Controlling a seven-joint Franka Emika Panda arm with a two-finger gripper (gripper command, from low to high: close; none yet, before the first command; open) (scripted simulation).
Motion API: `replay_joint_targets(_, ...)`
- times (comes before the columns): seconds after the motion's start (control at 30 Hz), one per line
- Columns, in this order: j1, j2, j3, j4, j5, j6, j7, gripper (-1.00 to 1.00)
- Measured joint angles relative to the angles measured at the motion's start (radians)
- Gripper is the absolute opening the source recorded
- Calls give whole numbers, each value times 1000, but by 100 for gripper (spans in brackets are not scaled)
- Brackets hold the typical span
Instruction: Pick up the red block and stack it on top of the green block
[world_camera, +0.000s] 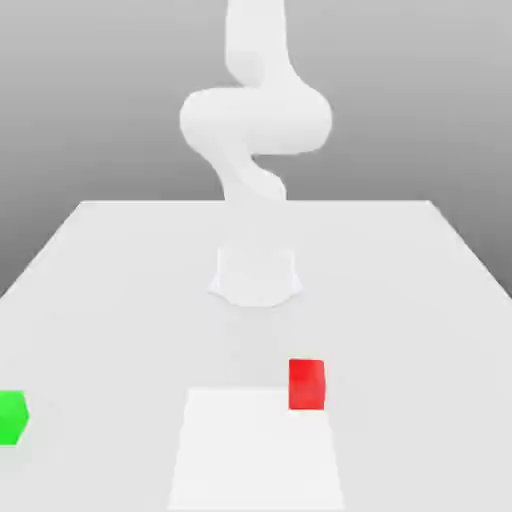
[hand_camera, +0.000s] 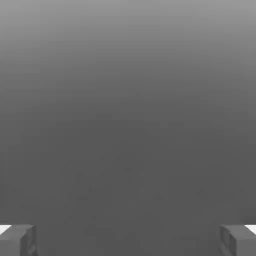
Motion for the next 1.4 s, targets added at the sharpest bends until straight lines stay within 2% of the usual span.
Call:
replay_joint_targets(0.33,49,291,57,-317,60,235,71,0)
replay_joint_targets(0.53,71,512,122,-523,58,408,151,0)
replay_joint_targets(0.67,74,753,126,-558,-29,596,240,0)
replay_joint_targets(0.77,125,870,60,-547,-89,695,286,0)
replay_joint_targets(0.8,144,902,39,-543,-99,722,294,-100)
replay_joint_targets(1.03,149,908,33,-542,-102,728,296,-100)
replay_joint_targets(1.27,138,682,74,-574,-3,534,226,-100)
replay_joint_targets(1.4,72,663,5,-510,-6,446,195,-100)
